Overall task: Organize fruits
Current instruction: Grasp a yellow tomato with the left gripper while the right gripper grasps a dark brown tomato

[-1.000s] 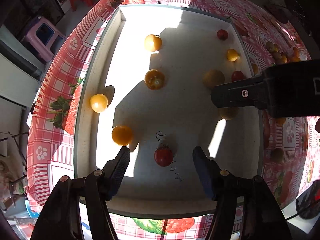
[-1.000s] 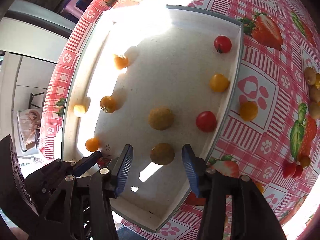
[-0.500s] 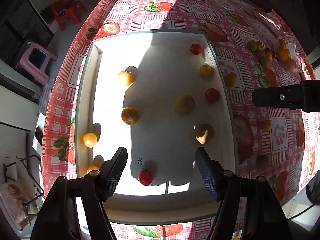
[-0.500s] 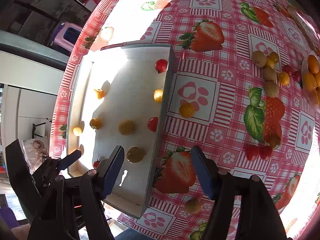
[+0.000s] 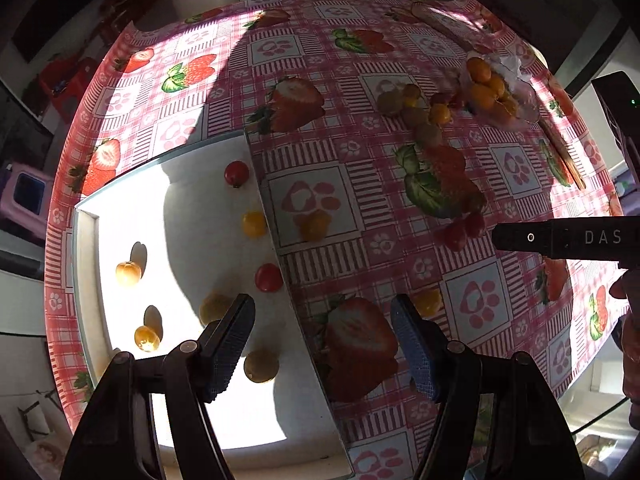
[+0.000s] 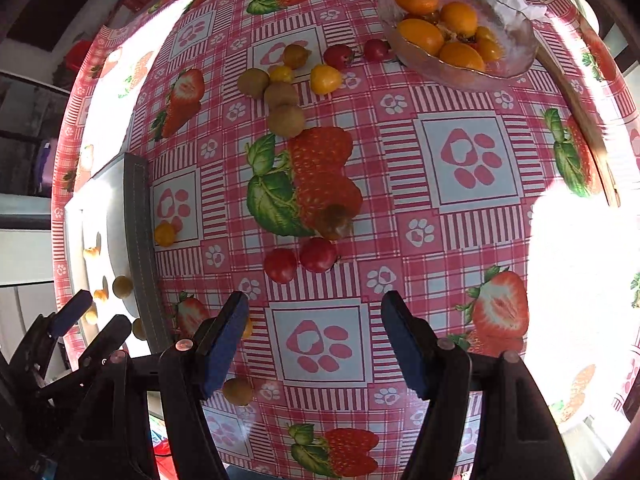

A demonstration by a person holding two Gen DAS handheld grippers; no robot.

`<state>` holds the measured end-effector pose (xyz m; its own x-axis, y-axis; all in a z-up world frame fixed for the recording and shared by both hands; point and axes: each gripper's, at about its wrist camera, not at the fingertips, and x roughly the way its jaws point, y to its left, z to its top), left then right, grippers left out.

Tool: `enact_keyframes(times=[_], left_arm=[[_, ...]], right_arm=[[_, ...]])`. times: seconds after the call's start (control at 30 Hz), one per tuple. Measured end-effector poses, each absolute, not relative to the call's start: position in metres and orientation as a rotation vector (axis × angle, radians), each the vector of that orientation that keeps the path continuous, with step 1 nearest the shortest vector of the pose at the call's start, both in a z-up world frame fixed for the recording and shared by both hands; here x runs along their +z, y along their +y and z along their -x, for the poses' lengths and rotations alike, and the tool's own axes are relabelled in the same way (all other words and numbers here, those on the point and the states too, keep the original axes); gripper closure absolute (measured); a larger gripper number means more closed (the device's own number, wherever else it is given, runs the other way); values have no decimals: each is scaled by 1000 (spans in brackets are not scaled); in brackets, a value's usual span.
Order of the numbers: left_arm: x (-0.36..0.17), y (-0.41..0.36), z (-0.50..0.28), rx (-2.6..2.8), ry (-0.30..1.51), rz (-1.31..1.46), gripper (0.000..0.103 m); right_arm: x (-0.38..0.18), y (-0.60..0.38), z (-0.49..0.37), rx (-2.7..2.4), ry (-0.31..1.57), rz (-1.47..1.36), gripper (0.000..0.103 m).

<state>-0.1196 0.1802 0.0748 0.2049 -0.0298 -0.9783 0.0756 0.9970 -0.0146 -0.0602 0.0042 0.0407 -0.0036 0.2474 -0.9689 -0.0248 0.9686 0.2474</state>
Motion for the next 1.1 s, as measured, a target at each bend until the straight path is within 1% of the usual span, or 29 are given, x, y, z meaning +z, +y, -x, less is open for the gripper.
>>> enact_keyframes(times=[0.27,0.37,0.53,0.6,0.63,0.73,0.8,0.87,0.93,0.97,1.0,1.03,1.1], left_arm=[[53,147,126,-112,1415,-39,31],[44,140,124,-97,1426,-31,31],[28,133,121,-74,1453,-14,31],[25,130,121,-80,1455,-3,32],[24,127,121,-79,1455,-9,32],[21,121,120,-71,1462,-20,32],[18,118,119,-68,1477,-14,42],[17,116,120,-52,1474,-39,43],[17,112,120,-50,1467,-48,51],[18,111,118,-54,1462,-51,61],[19,109,116,-62,1459,-53,74],[19,106,115,-70,1458,-55,80],[19,109,113,-89,1462,-33,82]], right_arm=[[30,-9,49,202,1563,-203,31],[25,-5,42,207,1561,-212,34],[16,3,29,222,1557,-213,42],[12,7,26,230,1560,-208,49],[10,8,24,234,1563,-204,51],[10,15,21,245,1556,-180,55],[8,22,19,249,1559,-170,64],[6,29,19,251,1565,-152,71],[6,33,20,252,1564,-119,76],[6,34,22,253,1561,-110,79],[7,35,22,254,1558,-113,79],[7,35,23,252,1559,-124,79],[8,31,24,253,1556,-154,79]])
